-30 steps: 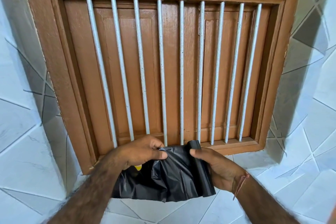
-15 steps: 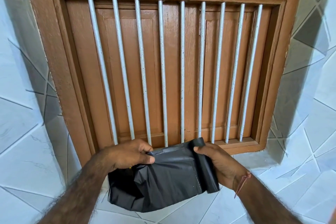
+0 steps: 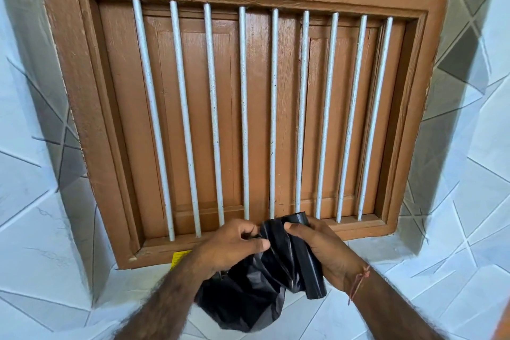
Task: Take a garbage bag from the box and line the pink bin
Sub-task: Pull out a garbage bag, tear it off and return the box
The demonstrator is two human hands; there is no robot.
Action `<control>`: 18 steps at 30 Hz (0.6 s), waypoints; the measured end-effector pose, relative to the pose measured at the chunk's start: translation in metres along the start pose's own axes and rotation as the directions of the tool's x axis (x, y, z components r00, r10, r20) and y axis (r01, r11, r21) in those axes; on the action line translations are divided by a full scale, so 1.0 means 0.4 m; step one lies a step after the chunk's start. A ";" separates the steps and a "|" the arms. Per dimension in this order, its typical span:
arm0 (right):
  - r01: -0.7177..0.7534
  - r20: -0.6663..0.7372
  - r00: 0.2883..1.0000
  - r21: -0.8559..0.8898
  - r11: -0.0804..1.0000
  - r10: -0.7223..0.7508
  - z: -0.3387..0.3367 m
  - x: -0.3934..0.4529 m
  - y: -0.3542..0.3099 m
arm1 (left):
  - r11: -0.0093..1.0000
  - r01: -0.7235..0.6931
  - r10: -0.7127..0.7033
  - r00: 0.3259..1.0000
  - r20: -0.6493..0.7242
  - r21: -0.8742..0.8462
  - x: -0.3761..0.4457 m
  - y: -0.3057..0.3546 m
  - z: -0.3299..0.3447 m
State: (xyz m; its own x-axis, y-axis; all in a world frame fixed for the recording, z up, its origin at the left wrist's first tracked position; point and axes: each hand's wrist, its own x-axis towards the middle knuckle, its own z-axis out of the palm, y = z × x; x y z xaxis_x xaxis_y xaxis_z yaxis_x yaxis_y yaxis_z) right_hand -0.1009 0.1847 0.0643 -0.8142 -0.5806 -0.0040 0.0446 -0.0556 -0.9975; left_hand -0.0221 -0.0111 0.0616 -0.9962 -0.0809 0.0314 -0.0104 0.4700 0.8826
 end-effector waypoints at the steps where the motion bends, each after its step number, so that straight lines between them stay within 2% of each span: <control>1: -0.001 -0.051 0.999 0.014 1.000 0.002 -0.007 0.002 0.000 | 1.000 0.013 -0.013 1.000 0.024 0.008 -0.003 -0.004 -0.008; 3: 0.001 -0.111 0.994 0.027 1.000 0.002 -0.020 0.005 -0.001 | 0.999 0.038 -0.039 0.995 0.091 0.010 -0.011 -0.002 -0.026; 5: -0.004 -0.102 0.995 0.011 1.000 0.005 -0.024 0.003 -0.004 | 0.999 0.048 -0.044 0.987 0.153 -0.019 -0.015 0.009 -0.037; 7: 0.006 -0.069 0.998 -0.021 1.000 -0.007 -0.020 0.000 -0.008 | 0.997 0.060 -0.052 0.986 0.158 -0.047 -0.011 0.024 -0.033; 10: 0.022 -0.015 1.000 -0.043 0.999 -0.022 -0.010 -0.001 -0.012 | 0.997 0.046 -0.040 0.994 0.098 -0.068 0.011 0.043 -0.001; 13: 0.023 0.030 0.999 -0.040 0.999 -0.022 -0.004 -0.001 -0.018 | 0.983 0.022 -0.015 0.999 0.040 -0.182 0.031 0.040 0.051; 16: 0.030 -0.008 1.000 -0.009 0.999 -0.030 -0.006 0.000 -0.016 | 0.978 -0.012 -0.006 0.996 -0.084 -0.209 0.035 0.036 0.087; 18: 0.030 -0.078 0.996 0.014 0.999 -0.029 -0.006 0.006 -0.002 | 0.992 -0.035 0.020 0.991 -0.131 -0.120 0.033 0.043 0.103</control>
State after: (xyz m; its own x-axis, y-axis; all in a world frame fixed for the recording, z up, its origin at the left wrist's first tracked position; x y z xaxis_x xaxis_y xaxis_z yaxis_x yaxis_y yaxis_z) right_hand -0.1042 0.1856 0.0649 -0.8580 -0.5132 0.0196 0.0279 -0.0846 -0.9960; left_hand -0.0388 0.0320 0.0578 -0.9764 -0.1860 0.1096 0.0352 0.3638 0.9308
